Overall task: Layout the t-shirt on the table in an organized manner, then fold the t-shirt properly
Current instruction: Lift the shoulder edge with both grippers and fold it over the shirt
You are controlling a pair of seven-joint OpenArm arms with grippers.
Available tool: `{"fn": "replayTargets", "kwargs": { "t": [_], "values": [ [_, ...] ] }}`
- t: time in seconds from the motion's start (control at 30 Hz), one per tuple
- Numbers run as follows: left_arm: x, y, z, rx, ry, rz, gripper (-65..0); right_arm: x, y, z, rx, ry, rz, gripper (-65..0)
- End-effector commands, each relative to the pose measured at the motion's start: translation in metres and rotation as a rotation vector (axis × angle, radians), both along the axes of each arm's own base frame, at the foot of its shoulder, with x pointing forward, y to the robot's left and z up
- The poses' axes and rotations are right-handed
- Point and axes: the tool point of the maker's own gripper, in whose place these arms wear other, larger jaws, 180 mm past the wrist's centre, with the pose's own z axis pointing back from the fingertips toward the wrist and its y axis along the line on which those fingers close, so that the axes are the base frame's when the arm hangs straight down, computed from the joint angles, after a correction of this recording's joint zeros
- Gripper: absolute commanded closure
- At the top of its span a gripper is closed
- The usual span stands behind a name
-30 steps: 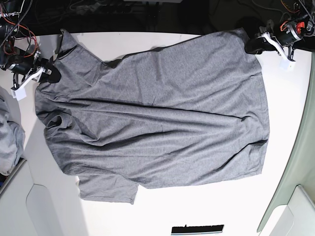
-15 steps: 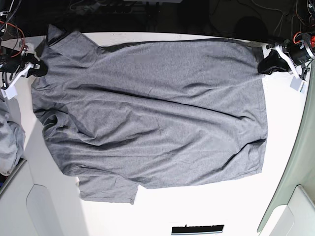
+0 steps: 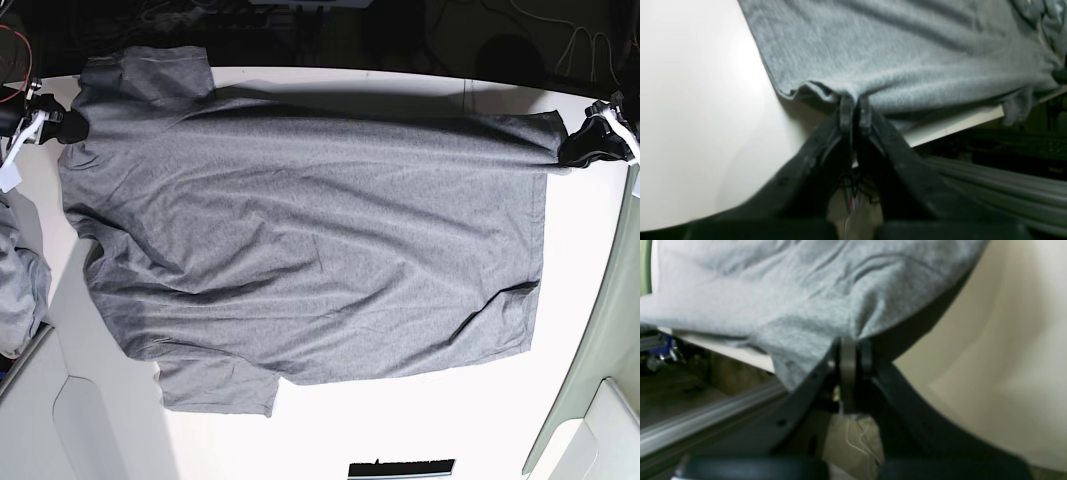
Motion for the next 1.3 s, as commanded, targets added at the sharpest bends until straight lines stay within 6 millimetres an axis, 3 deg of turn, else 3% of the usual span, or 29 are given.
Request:
{"fn": "replayTargets", "kwargs": {
  "t": [0.0,0.2,0.37,0.63,0.77,0.93,1.03,1.13,1.27],
  "values": [
    [0.008,0.006,0.016,0.005,-0.055,0.002,0.0,0.003,-0.006,0.013,-0.022,-0.040,0.016,0.0],
    [0.012,0.015,0.031,-0.017,-0.091,0.029,0.0,-0.016,0.009,0.033,-0.084,-0.078,0.120,0.0],
    [0.015,0.020,0.037,0.003,-0.099,0.020,0.0,-0.013,0.021,0.049,-0.108,-0.131,0.175,0.0],
    [0.025,0.044,0.027,0.151,-0.157,0.079,0.0,0.041,0.017,0.070,-0.168,-0.340,0.109,0.0],
    [0.027,0.036,0.004,0.202,-0.131,0.037,0.0,0.066,0.014,0.075,-0.149,-0.385,0.067,0.0],
    [0.054,0.025,-0.015,0.211,-0.130,-0.001,0.0,0.097,0.013,0.070,-0.097,-0.392,0.025,0.0],
    [0.062,0.025,-0.022,0.212,-0.114,-0.005,0.0,0.105,0.016,0.059,-0.072,-0.357,0.018,0.0],
    [0.063,0.027,-0.022,0.220,-0.101,-0.010,0.0,0.107,0.021,0.061,-0.048,-0.350,0.032,0.0],
    [0.062,0.030,-0.020,0.218,-0.083,-0.018,0.0,0.099,0.025,0.061,-0.048,-0.311,0.072,0.0]
  ]
}}
